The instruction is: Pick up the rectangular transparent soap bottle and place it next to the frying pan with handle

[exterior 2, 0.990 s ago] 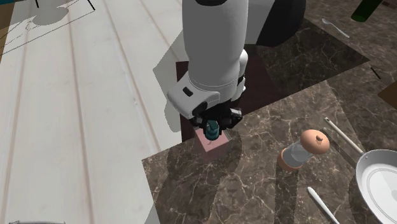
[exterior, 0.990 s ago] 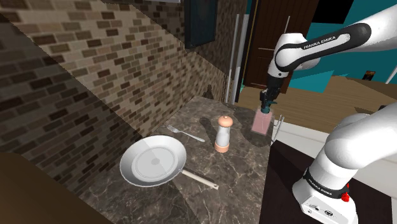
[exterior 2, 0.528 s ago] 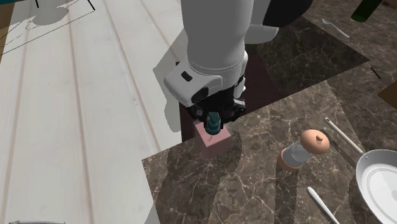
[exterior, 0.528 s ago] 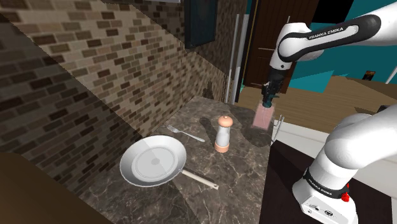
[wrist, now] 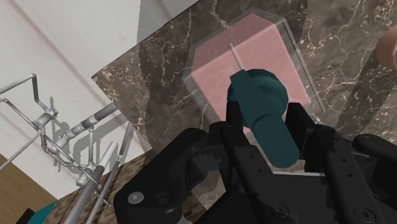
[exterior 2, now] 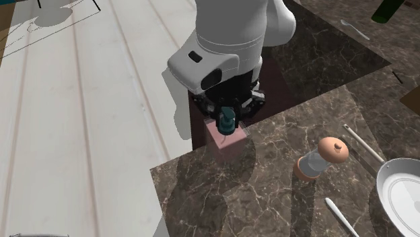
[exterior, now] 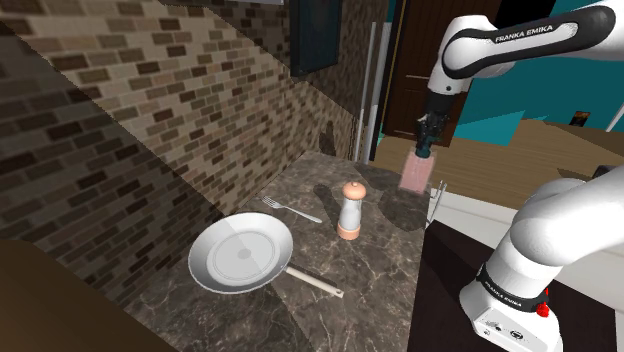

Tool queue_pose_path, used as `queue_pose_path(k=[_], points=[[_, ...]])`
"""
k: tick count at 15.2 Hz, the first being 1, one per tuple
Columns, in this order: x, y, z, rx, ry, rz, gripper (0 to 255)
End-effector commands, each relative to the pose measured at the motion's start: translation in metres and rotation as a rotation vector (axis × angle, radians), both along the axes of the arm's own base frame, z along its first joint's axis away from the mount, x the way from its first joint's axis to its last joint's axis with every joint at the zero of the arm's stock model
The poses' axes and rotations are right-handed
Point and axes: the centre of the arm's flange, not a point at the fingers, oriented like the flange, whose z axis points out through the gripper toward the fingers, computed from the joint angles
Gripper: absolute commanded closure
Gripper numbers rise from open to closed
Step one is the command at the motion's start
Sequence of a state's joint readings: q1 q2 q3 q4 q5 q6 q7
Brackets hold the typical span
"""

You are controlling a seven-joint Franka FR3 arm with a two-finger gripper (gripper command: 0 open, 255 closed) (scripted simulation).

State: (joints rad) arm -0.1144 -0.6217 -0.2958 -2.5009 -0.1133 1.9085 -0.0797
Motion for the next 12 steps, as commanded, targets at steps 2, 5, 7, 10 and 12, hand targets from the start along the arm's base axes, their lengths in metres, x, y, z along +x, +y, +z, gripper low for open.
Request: queue_pose_path(k=[2, 5, 7, 10, 12], points=[[0.0, 0.0, 0.016, 0.0, 0.0, 0.0, 255], [0.0, 0.0, 0.032, 0.0, 0.0, 0.0, 255], [0.0, 0.0, 0.043, 0.0, 0.0, 0.0, 255], [0.0, 0.0, 0.059, 0.0, 0.0, 0.0, 255], [0.0, 0.0, 0.069, 0.0, 0.0, 0.0, 255]])
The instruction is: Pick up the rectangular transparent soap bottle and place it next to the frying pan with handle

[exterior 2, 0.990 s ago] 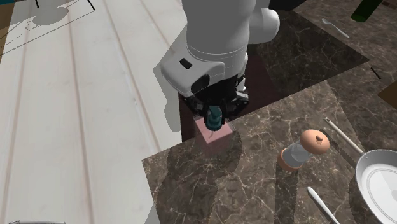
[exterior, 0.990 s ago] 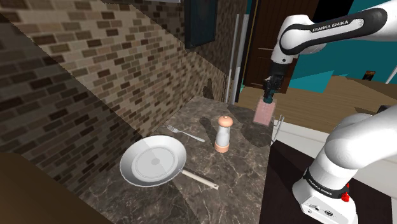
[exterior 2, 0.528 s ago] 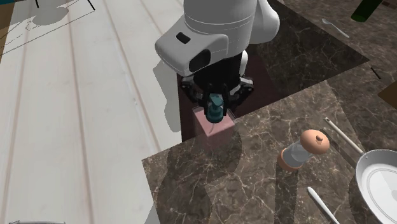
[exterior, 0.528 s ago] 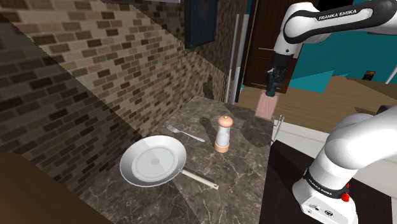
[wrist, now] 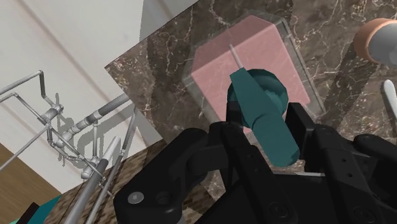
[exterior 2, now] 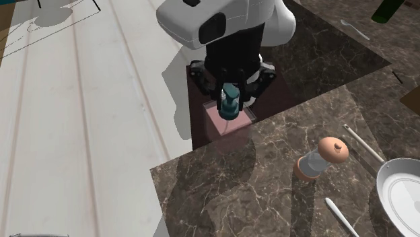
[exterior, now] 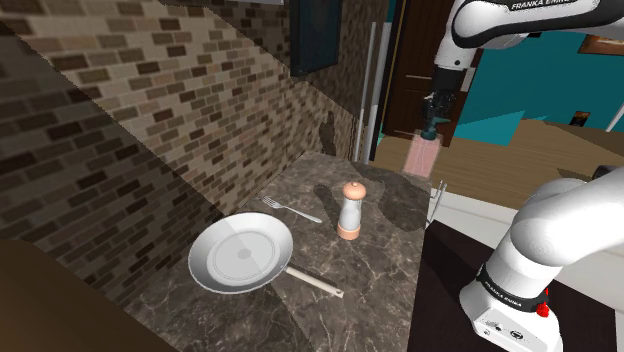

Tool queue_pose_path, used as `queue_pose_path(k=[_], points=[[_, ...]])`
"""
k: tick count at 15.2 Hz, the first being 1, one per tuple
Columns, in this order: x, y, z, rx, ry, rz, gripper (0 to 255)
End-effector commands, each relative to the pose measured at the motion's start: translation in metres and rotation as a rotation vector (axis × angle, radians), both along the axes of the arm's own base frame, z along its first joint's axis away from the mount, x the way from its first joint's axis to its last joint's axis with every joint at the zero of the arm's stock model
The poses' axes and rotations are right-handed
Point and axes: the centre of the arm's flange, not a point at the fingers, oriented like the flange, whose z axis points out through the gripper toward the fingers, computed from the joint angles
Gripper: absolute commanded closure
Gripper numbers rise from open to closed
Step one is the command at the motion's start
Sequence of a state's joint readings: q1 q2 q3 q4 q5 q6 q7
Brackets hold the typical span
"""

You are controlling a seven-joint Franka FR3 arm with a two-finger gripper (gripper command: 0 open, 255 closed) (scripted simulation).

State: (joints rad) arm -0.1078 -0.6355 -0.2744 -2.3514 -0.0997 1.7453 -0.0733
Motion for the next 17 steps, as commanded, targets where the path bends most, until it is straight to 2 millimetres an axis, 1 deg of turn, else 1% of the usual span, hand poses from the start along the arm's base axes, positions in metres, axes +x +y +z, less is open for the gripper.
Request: queue_pose_path(k=[1, 17], points=[[0.001, 0.0, 0.012, 0.0, 0.0, 0.0, 255], [0.001, 0.0, 0.096, 0.0, 0.0, 0.0, 255]])
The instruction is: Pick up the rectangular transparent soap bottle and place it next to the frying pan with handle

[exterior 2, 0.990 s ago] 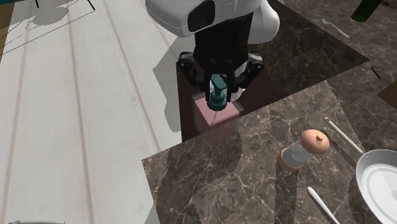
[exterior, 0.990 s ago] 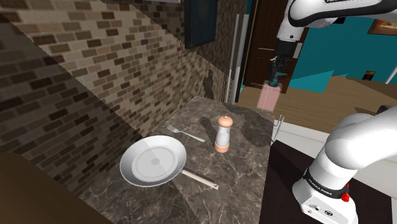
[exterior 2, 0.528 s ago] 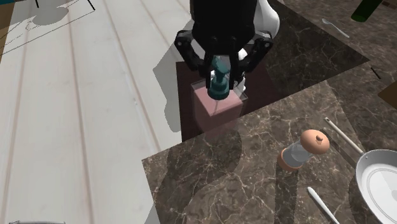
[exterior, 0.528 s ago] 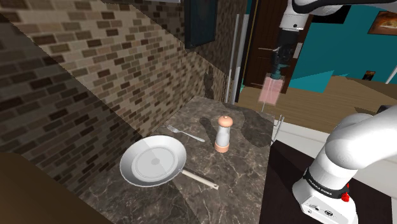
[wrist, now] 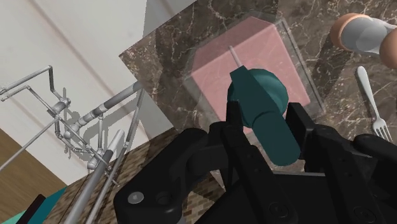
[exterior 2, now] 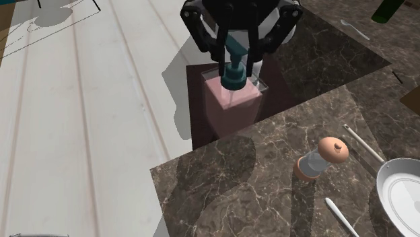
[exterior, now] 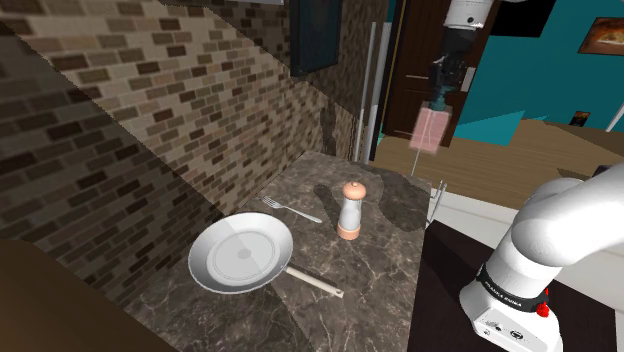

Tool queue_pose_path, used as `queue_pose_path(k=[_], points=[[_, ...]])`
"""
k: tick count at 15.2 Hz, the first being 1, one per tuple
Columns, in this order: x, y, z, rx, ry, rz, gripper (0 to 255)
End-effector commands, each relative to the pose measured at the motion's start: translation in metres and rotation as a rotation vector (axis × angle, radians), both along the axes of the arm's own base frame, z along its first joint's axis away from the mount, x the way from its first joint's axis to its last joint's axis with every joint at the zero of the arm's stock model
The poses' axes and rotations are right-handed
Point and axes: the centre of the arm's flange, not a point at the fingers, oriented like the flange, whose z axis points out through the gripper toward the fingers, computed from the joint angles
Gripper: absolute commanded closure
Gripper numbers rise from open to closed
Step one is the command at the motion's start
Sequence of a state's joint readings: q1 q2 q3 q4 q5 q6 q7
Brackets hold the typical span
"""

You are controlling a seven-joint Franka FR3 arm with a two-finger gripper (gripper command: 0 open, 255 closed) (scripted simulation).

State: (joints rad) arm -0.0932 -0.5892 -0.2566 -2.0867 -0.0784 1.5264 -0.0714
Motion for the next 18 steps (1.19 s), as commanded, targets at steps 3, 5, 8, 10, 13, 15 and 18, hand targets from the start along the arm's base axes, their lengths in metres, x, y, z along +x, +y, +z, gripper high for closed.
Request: queue_pose_path(k=[3, 5, 8, 10, 13, 15, 18], points=[[0.0, 0.0, 0.018, 0.0, 0.0, 0.0, 255], [0.0, 0.026, 0.018, 0.0, 0.0, 0.0, 255], [0.0, 0.066, 0.019, 0.0, 0.0, 0.0, 255], [0.0, 0.092, 0.019, 0.0, 0.0, 0.0, 255], [0.001, 0.132, 0.019, 0.0, 0.0, 0.0, 255], [0.001, 0.158, 0.019, 0.0, 0.0, 0.0, 255], [0.001, 0.198, 0.019, 0.0, 0.0, 0.0, 255]])
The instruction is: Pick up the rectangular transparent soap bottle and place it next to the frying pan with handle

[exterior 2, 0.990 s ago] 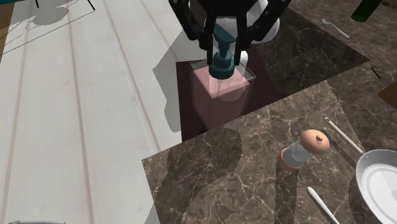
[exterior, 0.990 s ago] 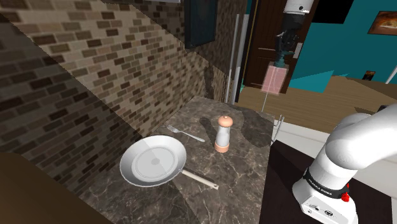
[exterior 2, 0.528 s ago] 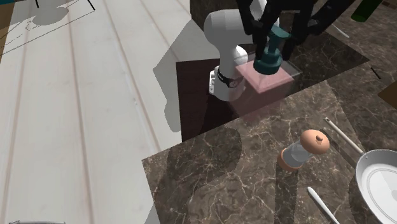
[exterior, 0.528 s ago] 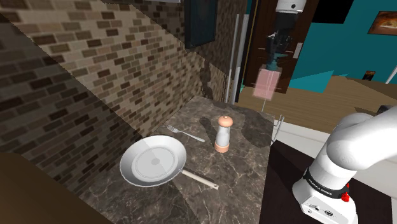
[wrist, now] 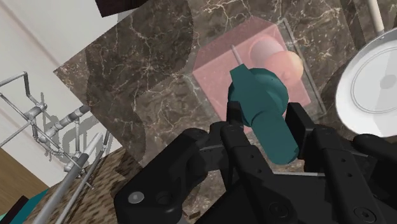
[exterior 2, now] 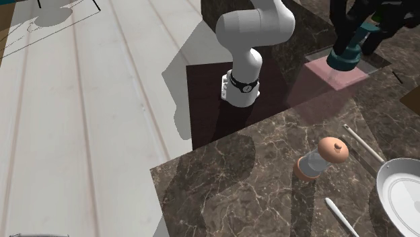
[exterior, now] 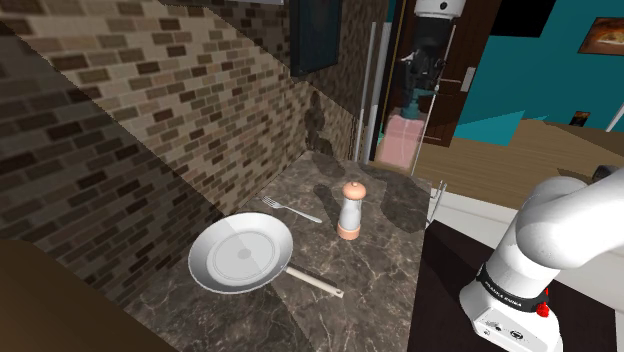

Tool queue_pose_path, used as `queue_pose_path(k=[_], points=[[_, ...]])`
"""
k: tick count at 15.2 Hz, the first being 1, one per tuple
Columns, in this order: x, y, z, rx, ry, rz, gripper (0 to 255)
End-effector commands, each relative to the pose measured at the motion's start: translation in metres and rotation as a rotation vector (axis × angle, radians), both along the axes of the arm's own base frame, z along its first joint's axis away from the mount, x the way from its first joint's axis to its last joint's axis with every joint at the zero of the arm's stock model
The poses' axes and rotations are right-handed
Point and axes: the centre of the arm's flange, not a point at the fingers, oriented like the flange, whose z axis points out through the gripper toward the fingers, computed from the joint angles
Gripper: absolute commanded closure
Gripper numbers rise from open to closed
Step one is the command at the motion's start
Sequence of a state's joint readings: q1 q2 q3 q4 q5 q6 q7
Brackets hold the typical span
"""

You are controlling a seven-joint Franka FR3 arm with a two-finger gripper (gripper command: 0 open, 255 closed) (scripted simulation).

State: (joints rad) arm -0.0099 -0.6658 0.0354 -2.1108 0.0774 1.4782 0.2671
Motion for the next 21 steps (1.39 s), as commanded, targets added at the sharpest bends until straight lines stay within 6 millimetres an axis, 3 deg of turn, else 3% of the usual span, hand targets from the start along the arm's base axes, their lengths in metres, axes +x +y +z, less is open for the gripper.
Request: queue_pose_path(k=[1, 21], points=[[0.002, 0.029, -0.001, 0.0, 0.0, -0.001, 255], [0.003, 0.293, -0.001, 0.0, 0.0, -0.001, 255]])
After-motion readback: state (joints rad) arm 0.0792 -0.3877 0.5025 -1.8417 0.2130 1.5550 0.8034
